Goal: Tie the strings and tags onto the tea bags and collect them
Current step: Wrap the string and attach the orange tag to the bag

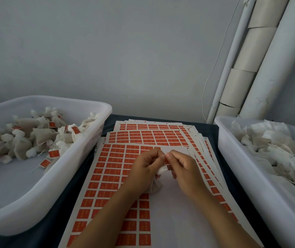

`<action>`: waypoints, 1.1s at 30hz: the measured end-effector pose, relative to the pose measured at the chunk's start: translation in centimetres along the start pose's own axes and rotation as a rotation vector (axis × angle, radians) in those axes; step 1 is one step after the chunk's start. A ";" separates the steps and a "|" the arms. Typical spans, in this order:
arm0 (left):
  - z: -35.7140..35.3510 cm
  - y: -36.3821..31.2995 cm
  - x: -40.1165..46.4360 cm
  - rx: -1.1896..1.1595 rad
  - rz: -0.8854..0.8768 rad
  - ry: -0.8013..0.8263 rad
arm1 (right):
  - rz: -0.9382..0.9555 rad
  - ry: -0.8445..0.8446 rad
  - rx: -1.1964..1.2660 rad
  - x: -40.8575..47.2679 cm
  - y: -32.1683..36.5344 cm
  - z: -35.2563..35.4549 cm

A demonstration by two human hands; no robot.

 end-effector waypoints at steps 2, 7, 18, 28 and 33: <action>0.0 -0.1 0.0 0.017 -0.012 0.008 | -0.010 0.004 -0.005 -0.1 -0.2 -0.2; 0.2 0.0 -0.1 0.026 -0.022 -0.022 | -0.062 0.021 0.085 -0.2 -0.5 -0.8; 0.3 -0.1 0.1 0.029 -0.043 -0.023 | -0.089 0.067 0.134 0.0 -0.8 -1.2; 2.2 1.2 0.3 0.339 0.348 0.118 | -0.188 0.392 0.104 -0.5 -1.2 -1.9; 3.2 1.0 -0.7 0.587 0.424 0.222 | -0.290 0.505 -0.164 -1.6 -3.1 -2.6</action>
Point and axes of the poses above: each hand's wrist, its own x-axis towards the middle knuckle, its own z-axis out of the back of the hand, y = z × x, the point moved 9 cm from there along x, towards the middle knuckle, and after that the axes turned 10 degrees about y, right-handed, at the moved point
